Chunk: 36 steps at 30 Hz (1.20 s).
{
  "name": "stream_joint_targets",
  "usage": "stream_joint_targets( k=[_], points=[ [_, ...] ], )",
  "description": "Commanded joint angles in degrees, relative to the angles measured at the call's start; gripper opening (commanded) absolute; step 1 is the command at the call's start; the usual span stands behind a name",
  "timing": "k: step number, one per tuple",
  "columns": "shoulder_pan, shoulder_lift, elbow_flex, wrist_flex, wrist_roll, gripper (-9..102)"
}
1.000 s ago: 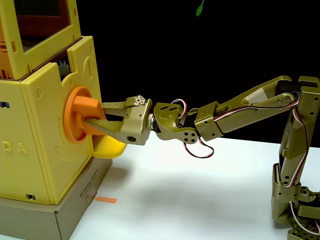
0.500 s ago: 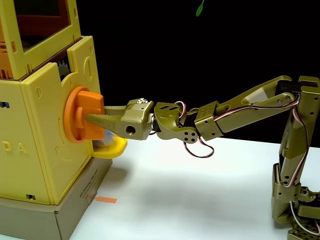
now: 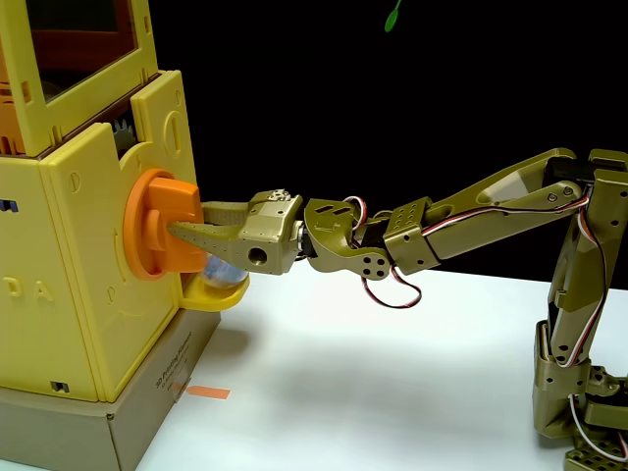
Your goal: Turn the button of vending machine.
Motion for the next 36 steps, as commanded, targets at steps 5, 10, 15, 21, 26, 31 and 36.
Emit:
stream_joint_targets(
  k=[5,10,15,21,26,31,36],
  points=[
    [-2.1,3.8,0.3,-0.1,3.9,42],
    [-3.7,5.4,1.3,-0.1,7.2,45],
    [-4.9,8.5,3.7,0.2,9.4,43],
    [-5.6,15.6,11.8,2.8,6.6,37],
    [-5.7,27.2,20.2,7.7,-1.3,37],
    [-3.3,46.4,31.7,16.8,-19.8,29],
    [-3.4,65.2,47.5,17.1,-40.0,26]
  ],
)
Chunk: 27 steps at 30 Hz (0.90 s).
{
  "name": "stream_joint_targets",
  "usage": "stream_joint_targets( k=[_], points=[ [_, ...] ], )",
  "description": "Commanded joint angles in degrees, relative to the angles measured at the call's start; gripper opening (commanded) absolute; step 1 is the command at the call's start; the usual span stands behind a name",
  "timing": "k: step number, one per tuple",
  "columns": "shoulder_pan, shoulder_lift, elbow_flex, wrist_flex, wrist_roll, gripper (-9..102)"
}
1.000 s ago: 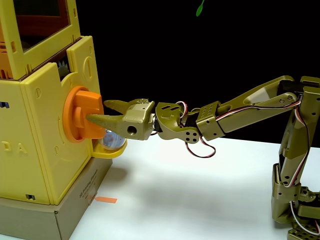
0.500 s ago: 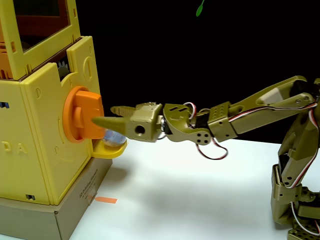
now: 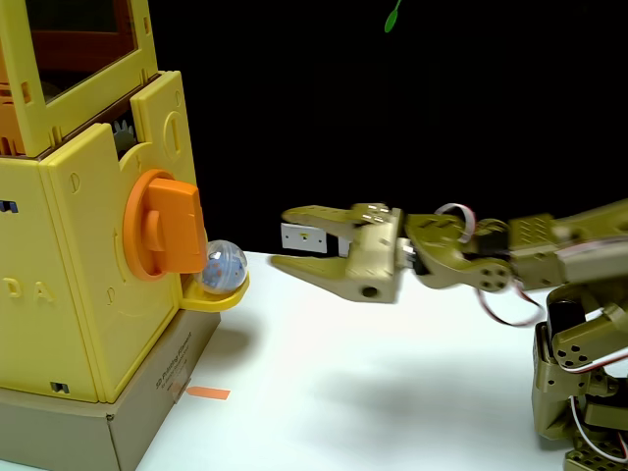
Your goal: Turn the button of vending machine.
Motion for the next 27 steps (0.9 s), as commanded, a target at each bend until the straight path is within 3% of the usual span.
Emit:
stream_joint_targets(
  k=[1,5,7,12,17,27],
  points=[
    [-0.5,13.9,10.3,-1.9,-12.7,26],
    [-0.9,23.9,19.2,-3.7,-22.6,26],
    [-0.9,27.1,19.5,1.1,-28.8,25],
    [-2.3,30.7,25.9,-3.9,-35.5,26],
    [-2.5,33.7,25.9,4.7,-46.0,25],
    [0.2,41.0,25.9,34.5,-62.8,20]
  ],
)
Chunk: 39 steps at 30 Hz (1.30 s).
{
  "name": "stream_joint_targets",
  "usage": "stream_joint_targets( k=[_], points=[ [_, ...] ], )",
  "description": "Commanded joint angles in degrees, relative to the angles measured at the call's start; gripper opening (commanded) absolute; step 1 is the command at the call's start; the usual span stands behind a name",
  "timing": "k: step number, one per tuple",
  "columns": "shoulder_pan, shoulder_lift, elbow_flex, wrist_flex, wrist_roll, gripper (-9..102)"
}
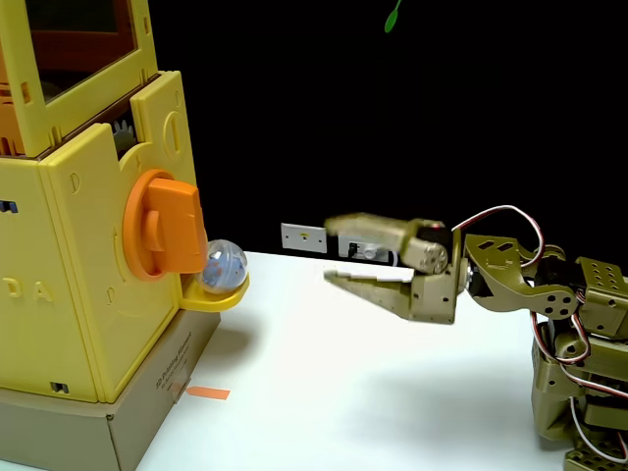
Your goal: Turn the button of vending machine.
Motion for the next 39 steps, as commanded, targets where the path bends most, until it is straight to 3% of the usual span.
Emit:
stream_joint_targets(
  k=[1,4,9,17,24,39],
  points=[
    [1.2,2.5,9.1,9.8,-3.7,18],
    [2.5,4.1,9.1,15.8,-3.6,1],
    [2.0,8.8,9.1,25.1,-6.3,1],
    [1.7,9.5,7.2,32.0,-2.7,1],
    [1.7,9.5,2.6,48.4,2.5,3],
    [-1.6,9.4,2.7,47.0,0.6,-1]
  ],
)
